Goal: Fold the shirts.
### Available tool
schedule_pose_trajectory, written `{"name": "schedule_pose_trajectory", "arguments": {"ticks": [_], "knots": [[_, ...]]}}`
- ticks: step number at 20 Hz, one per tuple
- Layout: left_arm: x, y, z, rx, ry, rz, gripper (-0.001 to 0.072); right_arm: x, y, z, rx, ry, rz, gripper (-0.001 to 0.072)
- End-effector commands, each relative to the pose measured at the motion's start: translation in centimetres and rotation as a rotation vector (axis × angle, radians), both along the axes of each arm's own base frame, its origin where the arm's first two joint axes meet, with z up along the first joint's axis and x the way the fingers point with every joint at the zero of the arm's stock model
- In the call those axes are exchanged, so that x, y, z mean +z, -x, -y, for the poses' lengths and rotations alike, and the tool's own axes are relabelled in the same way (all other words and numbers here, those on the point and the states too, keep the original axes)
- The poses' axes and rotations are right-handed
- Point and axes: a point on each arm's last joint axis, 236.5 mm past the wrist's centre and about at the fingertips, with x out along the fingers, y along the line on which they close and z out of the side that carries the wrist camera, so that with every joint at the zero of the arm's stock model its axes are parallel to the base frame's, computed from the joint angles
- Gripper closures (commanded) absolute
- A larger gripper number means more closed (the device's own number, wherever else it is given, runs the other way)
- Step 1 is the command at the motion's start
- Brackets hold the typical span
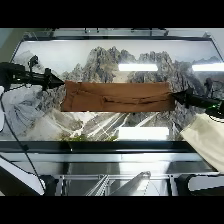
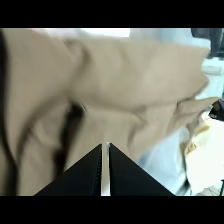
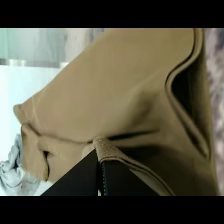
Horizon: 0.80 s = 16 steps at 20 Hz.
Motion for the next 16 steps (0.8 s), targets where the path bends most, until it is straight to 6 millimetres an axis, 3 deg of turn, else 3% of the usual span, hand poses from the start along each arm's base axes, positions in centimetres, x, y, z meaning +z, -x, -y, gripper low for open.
{"name": "schedule_pose_trajectory", "arguments": {"ticks": [1,3,4,7,8,9,10,12,13,16], "knots": [[-2.5,-2.3,0.5,-0.023,0.014,-0.024,0.0640,-3.0,-2.2,-1.6,-0.002,0.003,0.009,0.0687],[-2.4,-1.9,1.4,-0.078,0.024,-0.034,0.0654,-3.7,-2.5,-2.3,0.017,0.001,0.003,0.0687],[-2.0,-2.0,1.8,-0.091,0.021,-0.022,0.0704,-3.6,-2.6,-2.3,0.020,0.005,0.009,0.0687],[-0.3,-2.9,1.0,-0.062,0.003,0.030,0.0704,-3.2,-2.8,-2.1,0.031,0.013,0.019,0.0686],[0.4,-2.8,0.7,-0.061,0.002,0.038,0.0701,-3.5,-2.5,-2.1,0.039,0.015,-0.010,0.0647],[1.1,-2.2,0.9,-0.082,0.007,0.034,0.0594,-4.0,-2.0,-2.1,0.060,0.030,-0.048,0.0495],[1.7,-1.3,1.4,-0.114,0.017,0.016,0.0422,-4.3,-1.1,-2.0,0.100,0.044,-0.090,0.0412],[3.0,0.7,2.9,-0.198,0.034,-0.015,0.0390,-4.2,1.1,-0.4,0.185,0.088,-0.195,0.0403],[3.8,1.4,4.0,-0.235,0.034,-0.011,0.0390,-3.6,1.9,1.0,0.207,0.123,-0.240,0.0347],[5.9,1.5,8.3,-0.288,0.010,0.055,0.0391,0.3,1.1,5.3,0.144,0.224,-0.184,0.0316]]}}
